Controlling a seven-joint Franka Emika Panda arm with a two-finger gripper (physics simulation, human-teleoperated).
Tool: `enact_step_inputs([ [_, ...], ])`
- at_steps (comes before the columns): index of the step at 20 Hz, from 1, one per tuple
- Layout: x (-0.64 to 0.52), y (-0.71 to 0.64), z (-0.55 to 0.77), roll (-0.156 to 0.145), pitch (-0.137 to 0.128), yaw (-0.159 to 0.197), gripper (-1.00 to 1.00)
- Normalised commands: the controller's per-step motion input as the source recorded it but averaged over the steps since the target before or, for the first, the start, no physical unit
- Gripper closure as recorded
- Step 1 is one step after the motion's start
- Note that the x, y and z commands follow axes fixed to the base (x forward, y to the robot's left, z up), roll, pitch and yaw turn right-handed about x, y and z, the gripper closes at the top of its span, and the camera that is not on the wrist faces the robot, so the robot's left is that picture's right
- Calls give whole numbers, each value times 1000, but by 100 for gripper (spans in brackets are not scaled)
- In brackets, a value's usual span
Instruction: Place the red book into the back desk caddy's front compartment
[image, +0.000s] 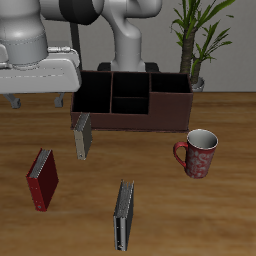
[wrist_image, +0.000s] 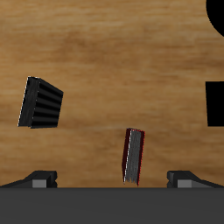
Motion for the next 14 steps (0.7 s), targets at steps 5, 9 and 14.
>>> enact_step_inputs([
  [5,1,-157,-321,-28,-59,13,-100],
  [9,-45,-164,-303,-16,-17,-7,-100],
  [14,-82,-290,-337,-21,8,-45,-100],
])
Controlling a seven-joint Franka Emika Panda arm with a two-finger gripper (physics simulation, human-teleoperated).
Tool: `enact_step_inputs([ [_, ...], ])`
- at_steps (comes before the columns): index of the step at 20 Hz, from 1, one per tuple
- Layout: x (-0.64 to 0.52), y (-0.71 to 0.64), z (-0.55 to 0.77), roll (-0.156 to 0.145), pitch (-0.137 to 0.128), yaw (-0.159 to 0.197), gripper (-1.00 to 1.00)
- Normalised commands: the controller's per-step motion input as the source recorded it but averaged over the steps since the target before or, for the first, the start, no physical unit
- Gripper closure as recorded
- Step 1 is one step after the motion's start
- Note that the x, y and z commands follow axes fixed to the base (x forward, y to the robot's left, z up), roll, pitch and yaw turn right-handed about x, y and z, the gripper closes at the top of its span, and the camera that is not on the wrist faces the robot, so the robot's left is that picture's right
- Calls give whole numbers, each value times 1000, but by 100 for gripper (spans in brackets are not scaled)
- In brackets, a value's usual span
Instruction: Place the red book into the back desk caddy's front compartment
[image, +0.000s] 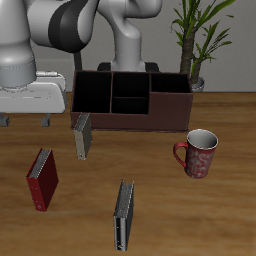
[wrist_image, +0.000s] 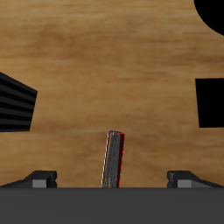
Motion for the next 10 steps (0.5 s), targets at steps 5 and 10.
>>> enact_step_inputs([
  [5,-112,-123,-238,-16,-11,-13,-100],
  [10,-87,-110,-238,-34,-8,-34,-100],
])
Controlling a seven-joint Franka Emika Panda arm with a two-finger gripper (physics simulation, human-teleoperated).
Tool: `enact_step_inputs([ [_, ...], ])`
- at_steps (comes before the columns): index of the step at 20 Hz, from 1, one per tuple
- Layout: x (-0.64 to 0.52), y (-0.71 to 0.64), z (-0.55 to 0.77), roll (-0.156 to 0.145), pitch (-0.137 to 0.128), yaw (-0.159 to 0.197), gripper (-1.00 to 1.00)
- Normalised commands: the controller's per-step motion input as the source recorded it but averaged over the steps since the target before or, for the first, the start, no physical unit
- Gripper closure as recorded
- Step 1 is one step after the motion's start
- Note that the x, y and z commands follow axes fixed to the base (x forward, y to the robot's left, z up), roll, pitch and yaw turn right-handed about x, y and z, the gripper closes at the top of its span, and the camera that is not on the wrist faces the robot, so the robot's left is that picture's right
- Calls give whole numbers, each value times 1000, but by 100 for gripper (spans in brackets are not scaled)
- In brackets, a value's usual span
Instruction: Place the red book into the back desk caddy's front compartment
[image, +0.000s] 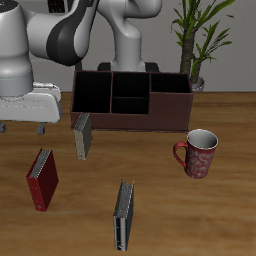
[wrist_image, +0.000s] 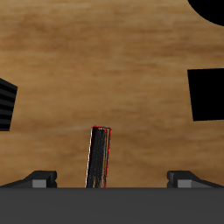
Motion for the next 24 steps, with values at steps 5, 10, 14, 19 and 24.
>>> enact_step_inputs([
  [5,-39,-22,-264,-20,-7,8,-100],
  [10,-79,20,-328,-13,-1,14,-100],
  [14,-27,-9,-221,-3,-2,-19,-100],
  [19,-42,-74,-126,-10,-9,-33,-100],
  [24,35,-13,-81,-14,-13,-7,-100],
])
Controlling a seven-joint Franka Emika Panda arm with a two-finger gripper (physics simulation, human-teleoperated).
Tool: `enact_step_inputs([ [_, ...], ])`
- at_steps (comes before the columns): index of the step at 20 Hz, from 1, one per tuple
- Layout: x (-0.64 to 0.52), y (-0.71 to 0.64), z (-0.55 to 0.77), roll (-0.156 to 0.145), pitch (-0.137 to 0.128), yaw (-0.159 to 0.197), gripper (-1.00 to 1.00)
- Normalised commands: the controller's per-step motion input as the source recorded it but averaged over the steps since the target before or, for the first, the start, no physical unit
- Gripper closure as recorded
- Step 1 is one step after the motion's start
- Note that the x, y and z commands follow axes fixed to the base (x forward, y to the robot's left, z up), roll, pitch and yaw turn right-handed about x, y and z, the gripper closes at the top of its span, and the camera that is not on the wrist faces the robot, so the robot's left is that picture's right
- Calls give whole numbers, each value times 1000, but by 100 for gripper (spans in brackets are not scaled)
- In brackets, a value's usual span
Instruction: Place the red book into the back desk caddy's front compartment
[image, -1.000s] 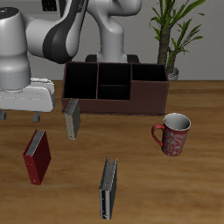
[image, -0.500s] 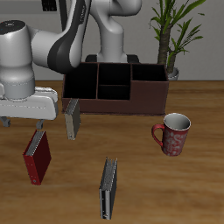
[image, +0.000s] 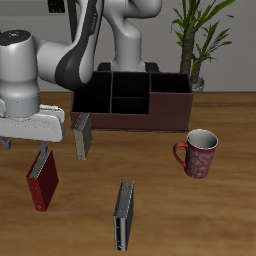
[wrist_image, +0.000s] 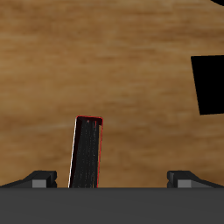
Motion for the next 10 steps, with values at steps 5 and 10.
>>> enact_step_inputs([
  [5,67,76,-120,-3,-20,-17,-100],
  [10,46,83,-83,8,-1,-11,-100],
])
